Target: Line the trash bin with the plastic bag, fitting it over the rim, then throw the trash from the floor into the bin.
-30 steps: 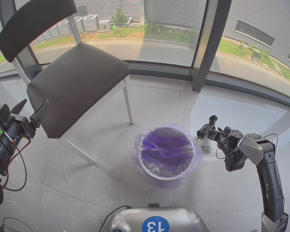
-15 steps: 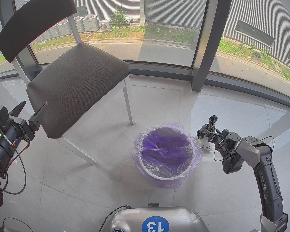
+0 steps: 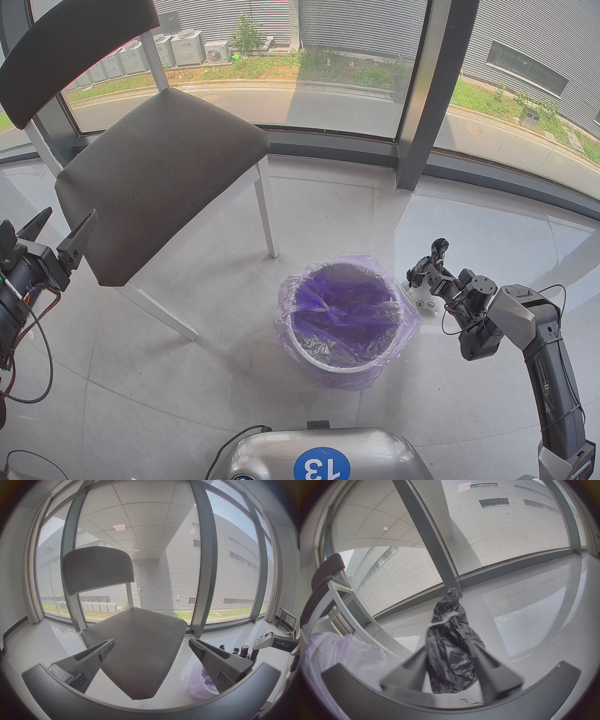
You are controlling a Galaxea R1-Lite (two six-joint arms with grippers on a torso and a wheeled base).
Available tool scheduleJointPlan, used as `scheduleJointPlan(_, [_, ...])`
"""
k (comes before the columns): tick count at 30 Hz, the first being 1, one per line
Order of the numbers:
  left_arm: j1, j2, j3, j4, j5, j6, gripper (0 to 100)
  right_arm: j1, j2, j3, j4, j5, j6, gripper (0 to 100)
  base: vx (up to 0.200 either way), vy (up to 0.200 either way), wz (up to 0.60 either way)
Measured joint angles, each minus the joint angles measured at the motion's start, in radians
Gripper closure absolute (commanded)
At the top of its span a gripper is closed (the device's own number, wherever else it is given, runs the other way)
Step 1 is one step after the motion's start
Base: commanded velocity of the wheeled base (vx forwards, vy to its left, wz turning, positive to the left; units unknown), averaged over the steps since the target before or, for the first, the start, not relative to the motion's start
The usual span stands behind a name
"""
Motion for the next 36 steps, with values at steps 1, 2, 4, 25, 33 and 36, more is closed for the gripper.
scheduleJointPlan(1, [0.001, -0.002, 0.000, 0.000, 0.000, 0.000, 0, 0.000, 0.000, 0.000, 0.000, 0.000, 0.000, 100, 0.000, 0.000, 0.00])
scheduleJointPlan(2, [0.001, -0.006, 0.002, 0.000, 0.000, 0.000, 0, 0.000, 0.000, -0.001, 0.000, 0.000, 0.001, 100, 0.000, 0.000, 0.00])
scheduleJointPlan(4, [0.001, -0.010, 0.004, 0.000, -0.001, 0.000, 0, 0.000, 0.000, -0.001, 0.000, 0.000, 0.003, 100, 0.000, 0.000, 0.00])
scheduleJointPlan(25, [0.000, -0.020, 0.008, 0.001, -0.003, -0.002, 0, -0.013, -0.132, 0.269, -0.076, 0.159, 0.020, 100, 0.000, 0.000, 0.00])
scheduleJointPlan(33, [-0.003, -0.022, 0.019, 0.001, -0.006, -0.002, 0, -0.050, -0.362, 0.474, -0.085, 0.249, -0.013, 100, 0.000, 0.000, 0.00])
scheduleJointPlan(36, [-0.005, -0.023, 0.023, 0.001, -0.007, -0.001, 0, -0.062, -0.458, 0.526, -0.085, 0.263, -0.035, 100, 0.000, 0.000, 0.00])
